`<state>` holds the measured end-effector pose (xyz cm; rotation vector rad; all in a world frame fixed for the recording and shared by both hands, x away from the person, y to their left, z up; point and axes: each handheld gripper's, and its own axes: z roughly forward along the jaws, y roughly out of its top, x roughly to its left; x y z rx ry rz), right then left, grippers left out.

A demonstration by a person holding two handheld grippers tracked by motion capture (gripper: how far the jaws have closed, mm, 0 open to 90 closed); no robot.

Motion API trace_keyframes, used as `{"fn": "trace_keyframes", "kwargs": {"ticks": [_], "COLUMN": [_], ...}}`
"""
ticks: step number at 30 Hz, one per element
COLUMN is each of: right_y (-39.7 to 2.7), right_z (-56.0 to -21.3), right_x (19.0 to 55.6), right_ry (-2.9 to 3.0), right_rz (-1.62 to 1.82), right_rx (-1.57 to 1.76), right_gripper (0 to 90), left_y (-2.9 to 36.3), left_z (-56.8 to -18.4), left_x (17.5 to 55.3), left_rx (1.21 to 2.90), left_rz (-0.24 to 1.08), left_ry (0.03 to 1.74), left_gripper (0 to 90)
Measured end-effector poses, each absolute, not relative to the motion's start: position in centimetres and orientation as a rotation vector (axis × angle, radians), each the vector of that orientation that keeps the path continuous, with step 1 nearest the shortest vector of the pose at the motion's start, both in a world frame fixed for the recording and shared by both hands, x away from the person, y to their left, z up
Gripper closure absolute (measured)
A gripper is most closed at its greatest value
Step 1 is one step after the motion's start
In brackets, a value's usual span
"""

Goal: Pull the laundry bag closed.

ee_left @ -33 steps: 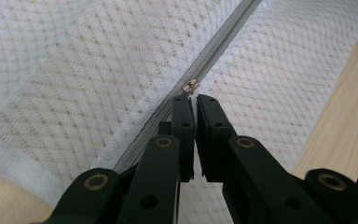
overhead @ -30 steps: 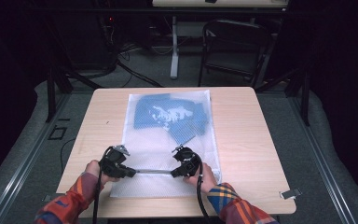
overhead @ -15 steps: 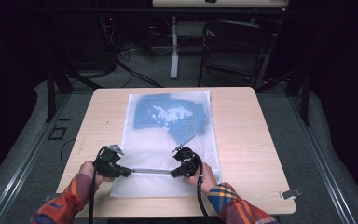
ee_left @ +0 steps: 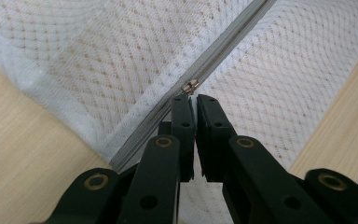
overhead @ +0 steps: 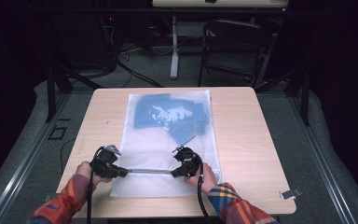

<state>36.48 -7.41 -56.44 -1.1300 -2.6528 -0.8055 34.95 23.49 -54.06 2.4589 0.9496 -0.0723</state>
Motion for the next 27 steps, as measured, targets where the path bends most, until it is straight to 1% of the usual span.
{"fn": "trace_keyframes", "kwargs": {"ticks": [10, 27], "right_y": [-7.4, -7.6], "right_z": [-56.4, -56.4], "right_x": [36.5, 36.5], "right_ry": [-2.652, -2.66], "right_rz": [-0.806, -0.804], "right_rx": [-1.129, -1.115], "right_gripper": [90.0, 90.0], "left_y": [24.7, 25.4], "left_z": [-54.0, -53.9], "left_x": [34.8, 34.7], "left_rx": [2.445, 2.446], "left_rz": [-0.066, -0.049], "left_ry": [0.98, 1.002], "left_gripper": [86.7, 86.7]}}
